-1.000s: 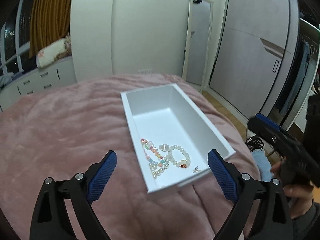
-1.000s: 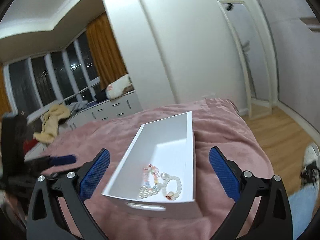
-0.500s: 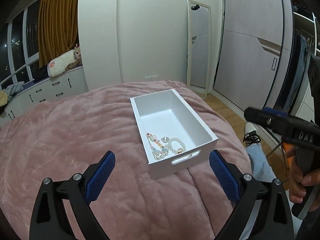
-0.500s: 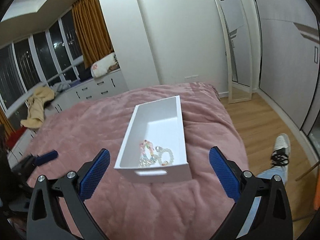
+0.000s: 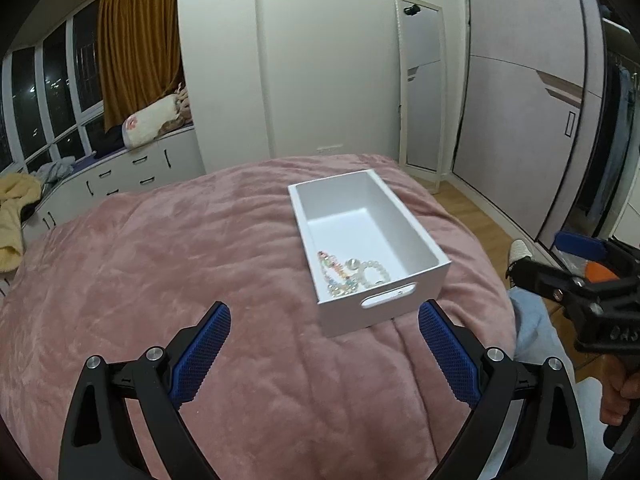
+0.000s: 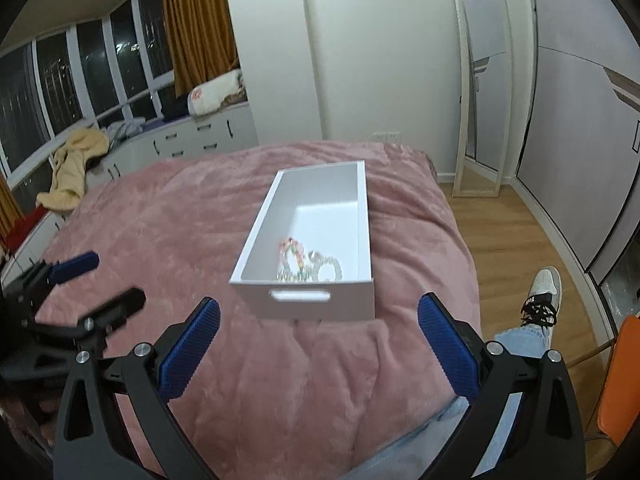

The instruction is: Organize jewelry

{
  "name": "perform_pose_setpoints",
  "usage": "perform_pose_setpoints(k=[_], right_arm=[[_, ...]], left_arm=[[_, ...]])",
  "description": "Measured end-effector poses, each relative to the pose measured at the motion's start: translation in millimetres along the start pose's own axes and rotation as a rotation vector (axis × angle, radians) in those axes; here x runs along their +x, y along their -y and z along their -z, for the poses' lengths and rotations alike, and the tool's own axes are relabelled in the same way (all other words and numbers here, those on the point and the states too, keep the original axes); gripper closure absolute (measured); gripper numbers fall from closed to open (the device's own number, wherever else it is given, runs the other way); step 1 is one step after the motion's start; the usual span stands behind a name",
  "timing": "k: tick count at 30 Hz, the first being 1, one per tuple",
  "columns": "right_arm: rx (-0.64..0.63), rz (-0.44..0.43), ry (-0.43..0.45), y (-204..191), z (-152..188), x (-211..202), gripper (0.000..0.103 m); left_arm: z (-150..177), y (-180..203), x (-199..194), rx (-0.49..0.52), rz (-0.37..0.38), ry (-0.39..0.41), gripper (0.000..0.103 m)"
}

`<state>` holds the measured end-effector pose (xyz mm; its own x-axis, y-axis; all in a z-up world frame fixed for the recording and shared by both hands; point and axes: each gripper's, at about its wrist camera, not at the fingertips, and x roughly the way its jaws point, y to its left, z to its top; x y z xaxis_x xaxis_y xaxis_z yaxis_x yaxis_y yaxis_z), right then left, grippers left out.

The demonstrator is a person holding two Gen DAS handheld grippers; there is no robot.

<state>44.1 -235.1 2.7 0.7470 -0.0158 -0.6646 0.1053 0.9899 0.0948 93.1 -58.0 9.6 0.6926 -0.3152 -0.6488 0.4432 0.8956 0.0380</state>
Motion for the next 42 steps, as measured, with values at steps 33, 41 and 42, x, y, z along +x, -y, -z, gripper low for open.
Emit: perform_pose_setpoints(k=[33, 41, 42], right_arm=[[-0.005, -0.029, -0.022, -1.9, 15.8, 3.3, 0.005], [0.0, -0.024, -0.014, -0.2, 17.5, 0.7, 0.005], [-0.001, -0.025, -0.014, -0.1, 17.0, 0.5, 0.005]], left_arm=[[10.7, 3.3, 7.0, 0.056, -0.028, -0.03, 0.007], [10.2, 5.6, 4.3, 0.062, -0.024, -0.03, 0.007], [10.1, 5.6, 4.4, 0.062, -0.022, -0.03, 0.007]])
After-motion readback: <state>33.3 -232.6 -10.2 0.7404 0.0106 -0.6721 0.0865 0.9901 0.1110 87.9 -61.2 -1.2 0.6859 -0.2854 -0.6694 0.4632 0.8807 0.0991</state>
